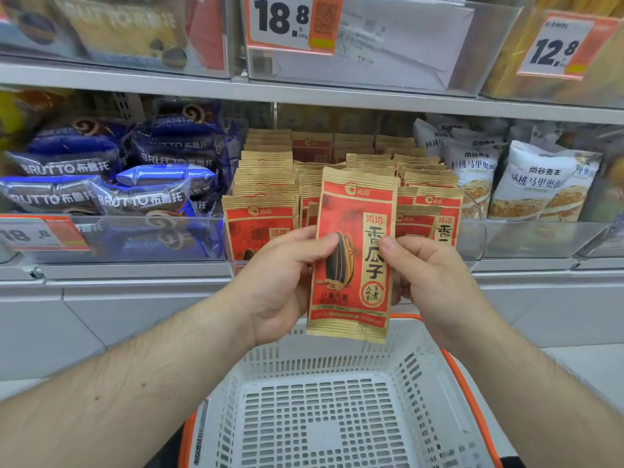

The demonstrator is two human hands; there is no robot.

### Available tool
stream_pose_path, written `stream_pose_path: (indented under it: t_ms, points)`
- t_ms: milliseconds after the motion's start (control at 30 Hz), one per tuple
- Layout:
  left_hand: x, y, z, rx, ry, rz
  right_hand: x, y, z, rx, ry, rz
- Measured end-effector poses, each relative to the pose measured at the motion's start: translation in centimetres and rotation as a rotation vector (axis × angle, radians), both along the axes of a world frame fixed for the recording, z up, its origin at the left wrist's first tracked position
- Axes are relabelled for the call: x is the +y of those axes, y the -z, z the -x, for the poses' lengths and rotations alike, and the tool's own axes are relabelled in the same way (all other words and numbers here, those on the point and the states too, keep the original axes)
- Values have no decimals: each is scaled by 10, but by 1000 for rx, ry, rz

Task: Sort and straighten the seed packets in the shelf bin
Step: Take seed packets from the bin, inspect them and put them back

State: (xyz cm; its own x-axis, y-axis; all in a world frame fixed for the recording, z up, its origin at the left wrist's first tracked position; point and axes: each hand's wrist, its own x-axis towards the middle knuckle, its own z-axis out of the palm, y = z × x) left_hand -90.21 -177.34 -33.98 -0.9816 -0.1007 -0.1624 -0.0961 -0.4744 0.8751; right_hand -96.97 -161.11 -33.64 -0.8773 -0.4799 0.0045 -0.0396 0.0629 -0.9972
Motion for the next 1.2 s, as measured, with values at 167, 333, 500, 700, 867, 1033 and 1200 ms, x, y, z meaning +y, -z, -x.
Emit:
stream_pose_path:
  t_ms: [167, 333, 500, 700, 867, 1033, 1200]
  points:
    - [0, -2, 1, 20, -36, -48, 4, 2, 5, -44, -100, -26]
    - [-2, -3, 2, -21, -65, -82, 10, 6, 11, -97, -207, -26]
    - [-4, -4, 1, -28, -48, -59, 10, 11, 12, -135, -264, 32]
    - [-3, -1, -2, 6, -156, 286, 4, 2, -3, 80, -152, -44]
    - [3, 5, -6, 76, -132, 426, -6, 6, -18, 377, -63, -145]
    - [1, 4, -7, 48, 25, 418, 2, 7, -9, 310, -244, -14]
    - [4, 6, -12, 56, 254, 417, 1, 3, -9, 303, -194, 71]
